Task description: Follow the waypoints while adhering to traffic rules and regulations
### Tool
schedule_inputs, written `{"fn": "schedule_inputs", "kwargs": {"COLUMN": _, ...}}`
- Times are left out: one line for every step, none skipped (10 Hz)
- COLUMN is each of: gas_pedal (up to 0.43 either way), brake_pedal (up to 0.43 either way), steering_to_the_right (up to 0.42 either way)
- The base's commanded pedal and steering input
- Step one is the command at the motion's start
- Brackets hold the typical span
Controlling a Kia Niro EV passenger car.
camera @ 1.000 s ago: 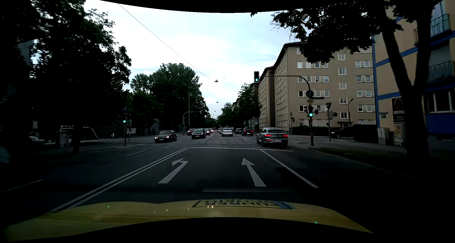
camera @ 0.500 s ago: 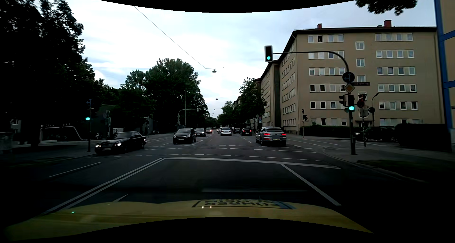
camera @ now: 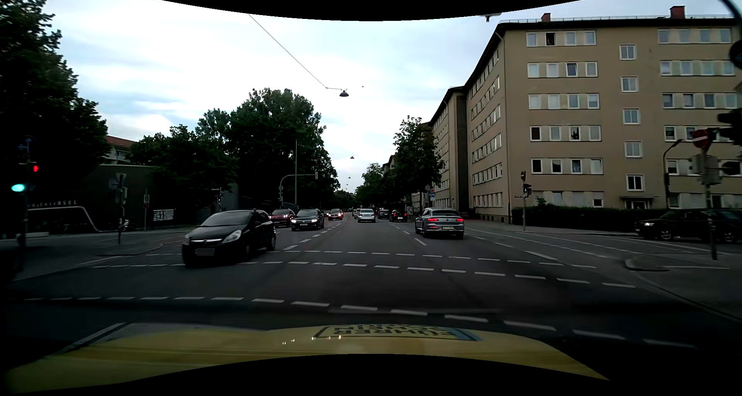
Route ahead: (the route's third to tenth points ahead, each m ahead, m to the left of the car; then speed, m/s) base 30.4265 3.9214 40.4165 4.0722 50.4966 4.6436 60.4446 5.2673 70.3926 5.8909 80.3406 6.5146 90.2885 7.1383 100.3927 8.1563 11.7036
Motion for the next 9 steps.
{"fn": "schedule_inputs", "kwargs": {"gas_pedal": 0.098, "brake_pedal": 0.000, "steering_to_the_right": -0.006}}
{"fn": "schedule_inputs", "kwargs": {"gas_pedal": 0.098, "brake_pedal": 0.000, "steering_to_the_right": -0.006}}
{"fn": "schedule_inputs", "kwargs": {"gas_pedal": 0.098, "brake_pedal": 0.000, "steering_to_the_right": -0.007}}
{"fn": "schedule_inputs", "kwargs": {"gas_pedal": 0.098, "brake_pedal": 0.000, "steering_to_the_right": -0.009}}
{"fn": "schedule_inputs", "kwargs": {"gas_pedal": 0.087, "brake_pedal": 0.000, "steering_to_the_right": -0.009}}
{"fn": "schedule_inputs", "kwargs": {"gas_pedal": 0.087, "brake_pedal": 0.000, "steering_to_the_right": -0.009}}
{"fn": "schedule_inputs", "kwargs": {"gas_pedal": 0.087, "brake_pedal": 0.000, "steering_to_the_right": -0.009}}
{"fn": "schedule_inputs", "kwargs": {"gas_pedal": 0.087, "brake_pedal": 0.000, "steering_to_the_right": -0.009}}
{"fn": "schedule_inputs", "kwargs": {"gas_pedal": 0.087, "brake_pedal": 0.000, "steering_to_the_right": -0.009}}
